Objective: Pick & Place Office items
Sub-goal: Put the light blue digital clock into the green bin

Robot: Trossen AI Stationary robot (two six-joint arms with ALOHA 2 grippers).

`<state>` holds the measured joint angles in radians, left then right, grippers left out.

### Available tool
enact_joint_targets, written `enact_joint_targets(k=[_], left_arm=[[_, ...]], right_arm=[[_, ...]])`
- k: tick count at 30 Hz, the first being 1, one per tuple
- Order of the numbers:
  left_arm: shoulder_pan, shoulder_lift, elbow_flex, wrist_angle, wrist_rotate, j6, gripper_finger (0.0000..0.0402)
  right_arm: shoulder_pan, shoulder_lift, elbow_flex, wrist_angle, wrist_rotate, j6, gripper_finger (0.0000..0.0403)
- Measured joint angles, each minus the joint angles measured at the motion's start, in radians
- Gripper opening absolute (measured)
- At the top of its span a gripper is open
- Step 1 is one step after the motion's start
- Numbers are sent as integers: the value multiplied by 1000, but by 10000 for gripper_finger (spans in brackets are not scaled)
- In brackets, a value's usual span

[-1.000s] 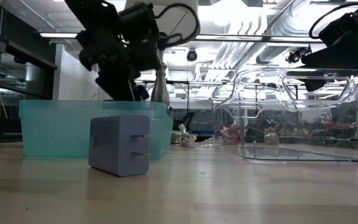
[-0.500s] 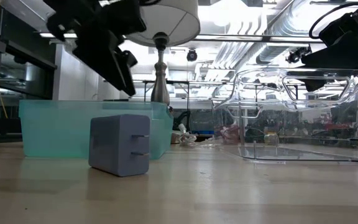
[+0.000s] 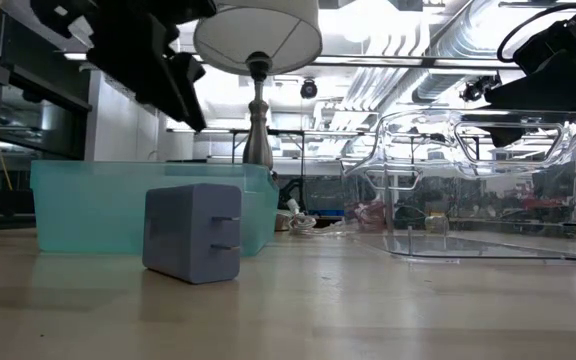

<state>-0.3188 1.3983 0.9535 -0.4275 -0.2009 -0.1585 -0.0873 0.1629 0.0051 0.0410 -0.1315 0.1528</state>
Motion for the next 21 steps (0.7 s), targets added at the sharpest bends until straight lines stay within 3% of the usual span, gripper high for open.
enact_joint_targets(k=[21], left_arm=[[-23, -308, -37, -181, -97, -52, 186]], right_arm=[[0, 0, 0, 0, 0, 0, 232]])
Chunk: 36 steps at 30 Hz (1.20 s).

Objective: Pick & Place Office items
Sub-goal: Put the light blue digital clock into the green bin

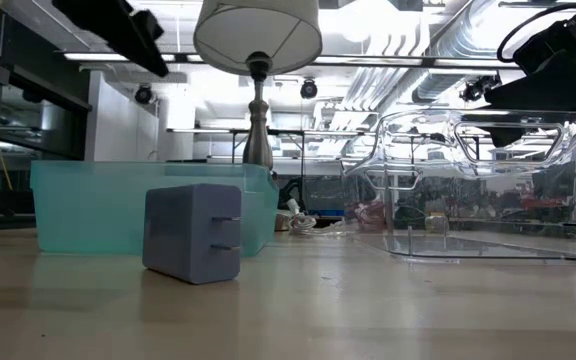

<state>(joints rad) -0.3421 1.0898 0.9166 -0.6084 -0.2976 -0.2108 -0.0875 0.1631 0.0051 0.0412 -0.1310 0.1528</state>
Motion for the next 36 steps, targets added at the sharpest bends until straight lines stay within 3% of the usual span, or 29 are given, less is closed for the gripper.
enact_joint_targets(k=[18, 28, 36], left_arm=[[-56, -536, -320, 102, -64, -45, 186], [-56, -745, -456, 113, -75, -102, 186], [-56, -848, -602, 286, -63, -94, 186]], right_arm=[[0, 0, 0, 0, 0, 0, 232], [0, 0, 0, 0, 1, 0, 232], [0, 0, 0, 0, 0, 0, 232]])
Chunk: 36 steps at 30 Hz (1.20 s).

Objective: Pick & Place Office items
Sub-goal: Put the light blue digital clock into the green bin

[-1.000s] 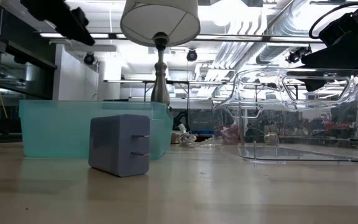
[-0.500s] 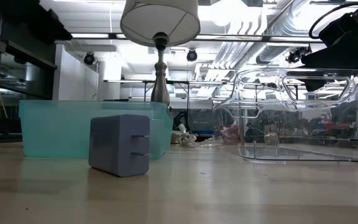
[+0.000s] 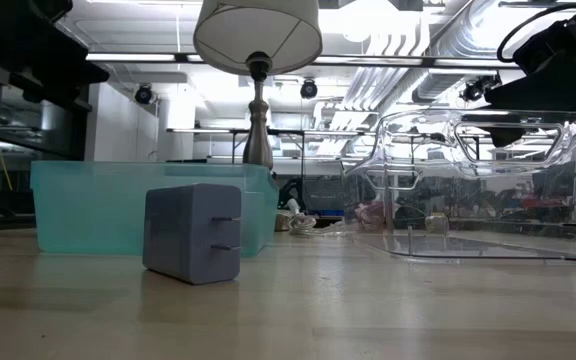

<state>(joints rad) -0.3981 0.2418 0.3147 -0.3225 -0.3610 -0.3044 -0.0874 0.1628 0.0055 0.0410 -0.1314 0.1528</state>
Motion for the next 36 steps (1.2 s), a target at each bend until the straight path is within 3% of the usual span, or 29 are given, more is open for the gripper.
enact_joint_targets(k=[10, 23, 36], left_arm=[[0, -78, -163, 232, 73, 68, 186], [0, -211, -272, 305, 103, 71, 186], [0, -211, -305, 351, 112, 178, 186]], right_arm=[[0, 0, 0, 0, 0, 0, 232], [0, 0, 0, 0, 0, 0, 232], [0, 0, 0, 0, 0, 0, 232]])
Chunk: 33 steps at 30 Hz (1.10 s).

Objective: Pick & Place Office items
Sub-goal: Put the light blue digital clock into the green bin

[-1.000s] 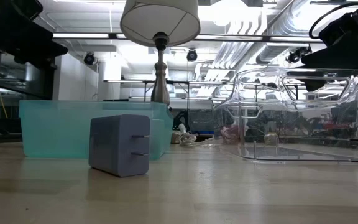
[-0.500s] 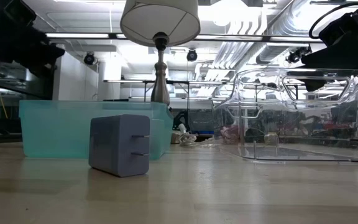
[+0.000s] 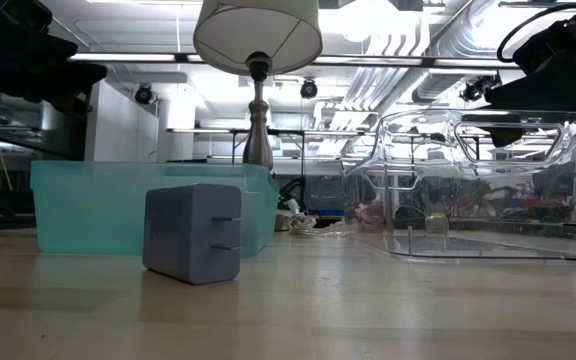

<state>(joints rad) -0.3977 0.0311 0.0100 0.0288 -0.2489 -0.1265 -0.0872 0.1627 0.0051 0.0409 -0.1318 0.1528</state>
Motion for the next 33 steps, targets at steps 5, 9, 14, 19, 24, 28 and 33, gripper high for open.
enact_joint_targets(k=[5, 9, 14, 19, 24, 28, 33], left_arm=[[0, 0, -1, 2, 5, 16, 186], [0, 0, -1, 4, 8, 29, 186], [0, 10, -2, 7, 10, 25, 186], [0, 25, -2, 10, 12, 25, 186], [0, 25, -2, 12, 12, 24, 186], [0, 25, -2, 12, 13, 24, 186], [0, 25, -2, 13, 13, 21, 186]], right_arm=[[0, 0, 0, 0, 0, 0, 232], [0, 0, 0, 0, 0, 0, 232], [0, 0, 0, 0, 0, 0, 232], [0, 0, 0, 0, 0, 0, 232], [0, 0, 0, 0, 0, 0, 232], [0, 0, 0, 0, 1, 0, 232], [0, 0, 0, 0, 0, 0, 232]])
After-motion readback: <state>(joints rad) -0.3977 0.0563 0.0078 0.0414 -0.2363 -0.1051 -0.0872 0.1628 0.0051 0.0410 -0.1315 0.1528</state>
